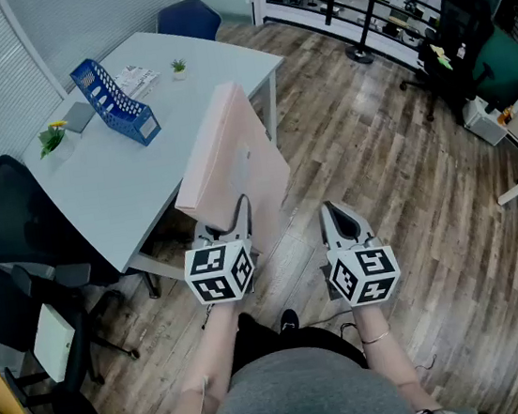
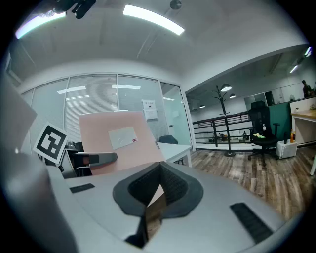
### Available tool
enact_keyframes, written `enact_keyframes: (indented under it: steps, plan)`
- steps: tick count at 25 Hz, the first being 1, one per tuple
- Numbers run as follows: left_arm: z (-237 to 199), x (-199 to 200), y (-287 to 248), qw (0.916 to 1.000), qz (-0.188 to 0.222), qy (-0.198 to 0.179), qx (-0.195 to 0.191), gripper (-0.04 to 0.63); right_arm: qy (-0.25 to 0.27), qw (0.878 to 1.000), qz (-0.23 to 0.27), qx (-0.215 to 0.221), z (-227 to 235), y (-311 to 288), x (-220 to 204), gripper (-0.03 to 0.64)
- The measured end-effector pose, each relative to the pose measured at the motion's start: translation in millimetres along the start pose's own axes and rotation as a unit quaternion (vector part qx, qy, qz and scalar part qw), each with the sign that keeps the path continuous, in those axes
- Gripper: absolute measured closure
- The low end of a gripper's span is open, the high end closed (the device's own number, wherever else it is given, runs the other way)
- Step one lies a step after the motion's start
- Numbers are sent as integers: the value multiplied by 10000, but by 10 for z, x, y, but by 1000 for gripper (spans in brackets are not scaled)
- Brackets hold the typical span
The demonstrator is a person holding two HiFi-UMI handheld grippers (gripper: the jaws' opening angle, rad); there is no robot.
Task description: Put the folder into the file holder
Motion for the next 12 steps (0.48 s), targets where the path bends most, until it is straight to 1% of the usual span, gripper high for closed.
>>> enact_keyframes:
  steps: [5,9,12]
  plan:
    - [-26,-15,65,9999,-78,58,42,456,-114,9998,13,149,-42,-1,-49,612]
    - [-37,-18,105,9997,-12,200,143,454,-208,9996,-119,164,-27,-31,-129,611]
    - [-37,-4,139,9995,41,187,234,454,-247,9992,-175,272,-1,-35,-168,611]
Point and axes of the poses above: the fingertips, and each gripper's own axes: y backward along the fingers, z to its right, x out of its top, the point moved 5 cm from there along y, backward along the fingers, and after that the axes turned 8 degrees about y, right-handed, at the moved point
